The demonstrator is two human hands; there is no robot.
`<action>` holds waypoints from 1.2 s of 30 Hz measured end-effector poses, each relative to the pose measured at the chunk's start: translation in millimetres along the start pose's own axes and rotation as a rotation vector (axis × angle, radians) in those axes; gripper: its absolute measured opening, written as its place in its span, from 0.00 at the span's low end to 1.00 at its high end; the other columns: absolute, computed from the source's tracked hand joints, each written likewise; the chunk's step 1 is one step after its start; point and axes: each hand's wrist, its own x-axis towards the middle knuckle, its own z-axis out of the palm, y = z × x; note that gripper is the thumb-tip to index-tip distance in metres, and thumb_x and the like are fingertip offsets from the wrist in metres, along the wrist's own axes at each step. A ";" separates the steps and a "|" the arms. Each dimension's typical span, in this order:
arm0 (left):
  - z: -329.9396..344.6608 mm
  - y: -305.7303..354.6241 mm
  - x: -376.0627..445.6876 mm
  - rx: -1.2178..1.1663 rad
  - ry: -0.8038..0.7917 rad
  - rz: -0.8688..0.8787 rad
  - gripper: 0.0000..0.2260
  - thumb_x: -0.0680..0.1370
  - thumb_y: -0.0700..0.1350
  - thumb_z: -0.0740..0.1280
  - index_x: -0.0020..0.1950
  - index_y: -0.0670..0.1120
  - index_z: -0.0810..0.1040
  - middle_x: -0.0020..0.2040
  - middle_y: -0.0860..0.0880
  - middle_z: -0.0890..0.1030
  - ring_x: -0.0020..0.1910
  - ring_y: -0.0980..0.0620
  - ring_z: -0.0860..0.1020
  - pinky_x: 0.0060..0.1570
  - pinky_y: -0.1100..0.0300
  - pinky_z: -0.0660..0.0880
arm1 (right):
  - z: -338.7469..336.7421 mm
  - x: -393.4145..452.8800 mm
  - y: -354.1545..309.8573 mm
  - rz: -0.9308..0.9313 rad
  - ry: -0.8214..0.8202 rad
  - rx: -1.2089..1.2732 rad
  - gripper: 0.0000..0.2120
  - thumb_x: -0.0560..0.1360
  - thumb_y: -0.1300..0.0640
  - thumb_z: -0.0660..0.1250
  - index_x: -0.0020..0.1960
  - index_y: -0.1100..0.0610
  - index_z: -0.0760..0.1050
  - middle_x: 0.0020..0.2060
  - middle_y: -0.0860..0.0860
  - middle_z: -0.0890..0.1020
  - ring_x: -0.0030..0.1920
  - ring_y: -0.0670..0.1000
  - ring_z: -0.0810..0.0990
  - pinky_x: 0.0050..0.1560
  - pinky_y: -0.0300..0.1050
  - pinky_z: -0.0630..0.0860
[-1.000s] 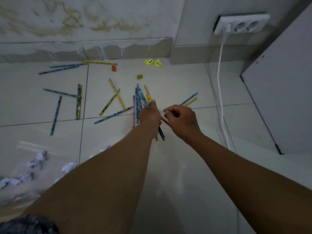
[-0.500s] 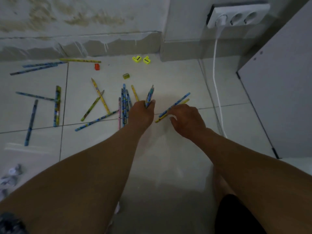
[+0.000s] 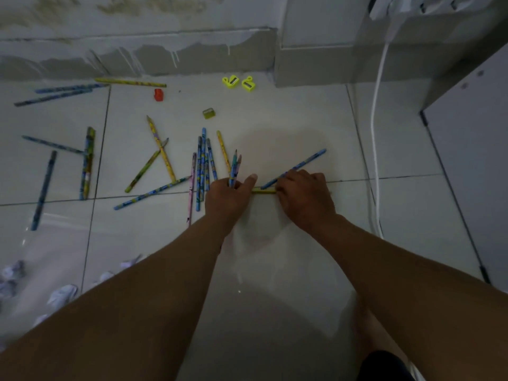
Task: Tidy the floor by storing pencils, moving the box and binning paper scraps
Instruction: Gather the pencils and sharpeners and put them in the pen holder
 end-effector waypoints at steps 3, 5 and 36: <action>2.1 4.9 -3.0 -0.094 -0.006 -0.028 0.24 0.70 0.61 0.74 0.25 0.47 0.70 0.25 0.49 0.74 0.27 0.51 0.73 0.35 0.57 0.72 | -4.9 4.4 -10.5 0.108 -0.004 0.167 0.07 0.78 0.51 0.62 0.51 0.50 0.77 0.49 0.49 0.80 0.52 0.55 0.77 0.51 0.52 0.67; 1.1 9.1 -3.6 -0.168 -0.020 -0.064 0.24 0.69 0.62 0.75 0.24 0.48 0.70 0.23 0.51 0.71 0.26 0.51 0.72 0.33 0.58 0.69 | -10.9 10.5 -21.7 0.248 -0.006 0.497 0.04 0.77 0.53 0.66 0.48 0.51 0.78 0.45 0.50 0.82 0.47 0.53 0.80 0.49 0.51 0.74; -31.9 1.9 10.0 -0.332 0.029 -0.233 0.14 0.79 0.54 0.66 0.53 0.44 0.81 0.33 0.47 0.73 0.28 0.51 0.70 0.27 0.63 0.66 | -4.2 13.4 -26.2 0.187 -0.083 0.171 0.09 0.79 0.54 0.61 0.52 0.50 0.80 0.48 0.50 0.80 0.51 0.55 0.77 0.53 0.51 0.67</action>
